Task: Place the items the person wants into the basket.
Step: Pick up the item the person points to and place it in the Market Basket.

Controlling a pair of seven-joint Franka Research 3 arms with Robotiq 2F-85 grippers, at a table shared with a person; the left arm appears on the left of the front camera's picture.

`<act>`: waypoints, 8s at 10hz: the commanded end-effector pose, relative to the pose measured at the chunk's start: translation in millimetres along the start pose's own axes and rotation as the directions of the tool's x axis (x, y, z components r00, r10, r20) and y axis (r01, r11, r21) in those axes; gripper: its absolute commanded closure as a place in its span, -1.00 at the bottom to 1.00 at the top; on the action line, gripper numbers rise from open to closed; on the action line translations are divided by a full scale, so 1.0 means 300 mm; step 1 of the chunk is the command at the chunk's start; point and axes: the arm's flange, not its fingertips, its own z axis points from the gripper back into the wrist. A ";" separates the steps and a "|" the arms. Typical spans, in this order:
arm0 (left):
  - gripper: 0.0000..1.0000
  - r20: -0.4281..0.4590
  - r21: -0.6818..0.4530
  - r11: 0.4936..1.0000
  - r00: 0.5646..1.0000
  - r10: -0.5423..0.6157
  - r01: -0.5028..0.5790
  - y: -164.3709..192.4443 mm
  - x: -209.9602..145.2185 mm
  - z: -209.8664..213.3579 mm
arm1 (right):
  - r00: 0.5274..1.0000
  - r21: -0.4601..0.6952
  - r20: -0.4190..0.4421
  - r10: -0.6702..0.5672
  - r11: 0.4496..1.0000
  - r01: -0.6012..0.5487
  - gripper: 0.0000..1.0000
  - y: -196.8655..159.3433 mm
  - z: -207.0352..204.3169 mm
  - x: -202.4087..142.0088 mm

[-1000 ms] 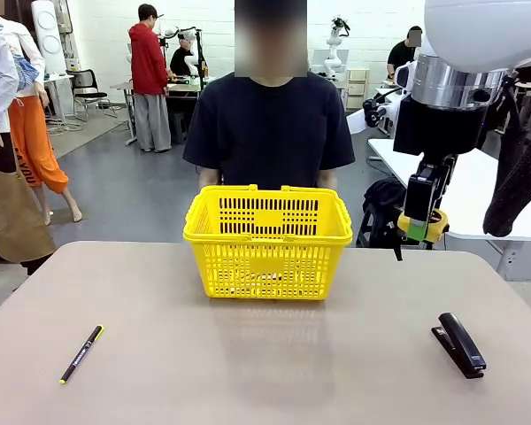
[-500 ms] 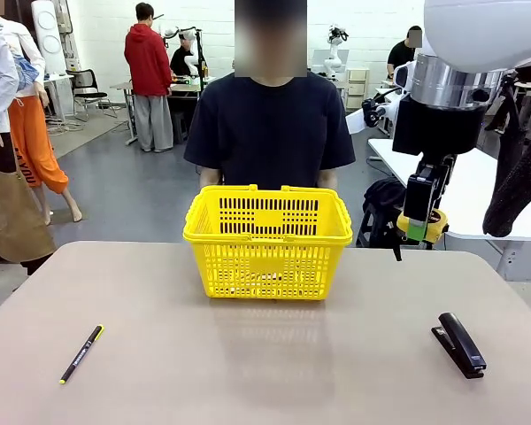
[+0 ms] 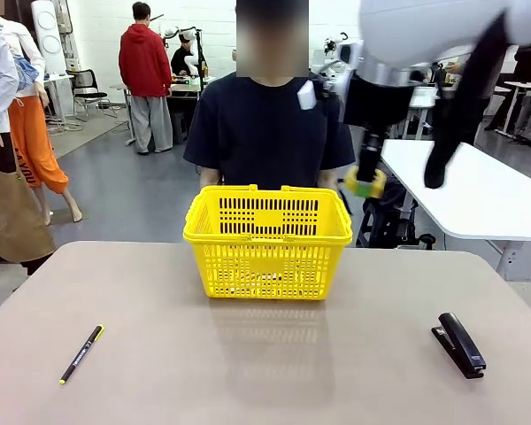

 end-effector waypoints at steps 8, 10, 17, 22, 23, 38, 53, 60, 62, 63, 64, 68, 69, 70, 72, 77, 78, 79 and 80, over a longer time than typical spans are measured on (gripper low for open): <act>-1.00 0.015 0.001 1.000 1.000 -0.019 0.019 0.006 -0.003 -0.002 | 0.970 0.073 -0.029 0.240 0.969 -0.237 -0.30 -0.302 -0.360 0.484; -1.00 0.015 0.001 1.000 1.000 -0.019 0.019 0.006 -0.003 -0.002 | 0.958 0.063 0.003 0.286 0.956 -0.286 -0.30 -0.268 -0.399 0.428; -1.00 0.015 0.001 1.000 1.000 -0.019 0.019 0.006 -0.003 -0.002 | 0.956 0.100 -0.008 0.295 0.951 -0.292 -0.30 -0.289 -0.437 0.417; -1.00 0.015 0.001 1.000 1.000 -0.019 0.019 0.006 -0.003 -0.002 | 0.947 0.195 -0.017 0.321 0.930 -0.312 -0.30 -0.353 -0.621 0.386; -1.00 0.015 0.001 1.000 1.000 -0.019 0.019 0.006 -0.003 -0.002 | 0.944 0.215 -0.014 0.330 0.923 -0.320 -0.30 -0.360 -0.652 0.379; -1.00 0.015 0.001 1.000 1.000 -0.019 0.019 0.006 -0.003 -0.002 | 0.932 0.287 0.044 0.360 0.889 -0.357 -1.00 -0.376 -0.728 0.320; -1.00 0.015 0.001 1.000 1.000 -0.019 0.019 0.006 -0.003 -0.002 | 0.952 -0.056 0.183 -0.243 0.965 0.257 -1.00 0.188 -0.220 -0.595; -1.00 0.015 0.001 1.000 1.000 -0.019 0.019 0.006 -0.003 -0.002 | 0.957 -0.035 0.151 -0.248 0.966 0.256 -1.00 0.180 -0.239 -0.636; -1.00 0.015 0.001 1.000 1.000 -0.019 0.019 0.006 -0.003 -0.002 | 0.957 -0.035 0.151 -0.248 0.966 0.256 -1.00 0.180 -0.239 -0.636; -1.00 0.015 0.001 1.000 1.000 -0.019 0.019 0.006 -0.003 -0.002 | 0.957 -0.035 0.151 -0.248 0.966 0.256 -1.00 0.180 -0.239 -0.636; -1.00 0.015 0.001 1.000 1.000 -0.019 0.019 0.006 -0.003 -0.002 | 0.957 -0.035 0.151 -0.248 0.966 0.256 -1.00 0.180 -0.239 -0.636; -1.00 0.015 0.001 1.000 1.000 -0.019 0.019 0.006 -0.003 -0.002 | 0.866 0.033 0.372 -0.334 0.937 0.347 -1.00 0.186 -0.022 -0.800; -1.00 0.015 0.001 1.000 1.000 -0.019 0.019 0.006 -0.003 -0.002 | 0.830 0.090 0.458 -0.318 0.946 0.312 -1.00 0.185 0.049 -0.872; -1.00 0.015 0.001 1.000 1.000 -0.019 0.019 0.006 -0.003 -0.002 | 0.767 0.135 0.566 -0.303 0.951 0.277 -1.00 0.178 0.110 -0.945; -1.00 0.015 0.001 1.000 1.000 -0.019 0.019 0.006 -0.003 -0.002 | 0.647 0.202 0.719 -0.253 0.967 0.154 -1.00 0.148 0.205 -1.101; -1.00 0.015 0.001 1.000 1.000 -0.019 0.019 0.006 -0.003 -0.002 | 0.645 -0.033 0.764 -0.022 0.997 0.072 -1.00 0.060 0.094 -1.475; -1.00 0.015 0.001 1.000 1.000 -0.019 0.019 0.006 -0.003 -0.002 | 0.645 -0.045 0.764 -0.008 0.997 0.065 -1.00 0.070 0.080 -1.509; -1.00 0.015 0.001 1.000 1.000 -0.019 0.019 0.006 -0.003 -0.002 | 0.642 -0.040 0.767 -0.007 0.998 0.058 -1.00 0.082 0.083 -1.542; -1.00 0.015 0.001 1.000 1.000 -0.019 0.019 0.006 -0.003 -0.002 | 0.638 -0.041 0.770 0.001 0.998 0.049 -1.00 0.098 0.094 -1.577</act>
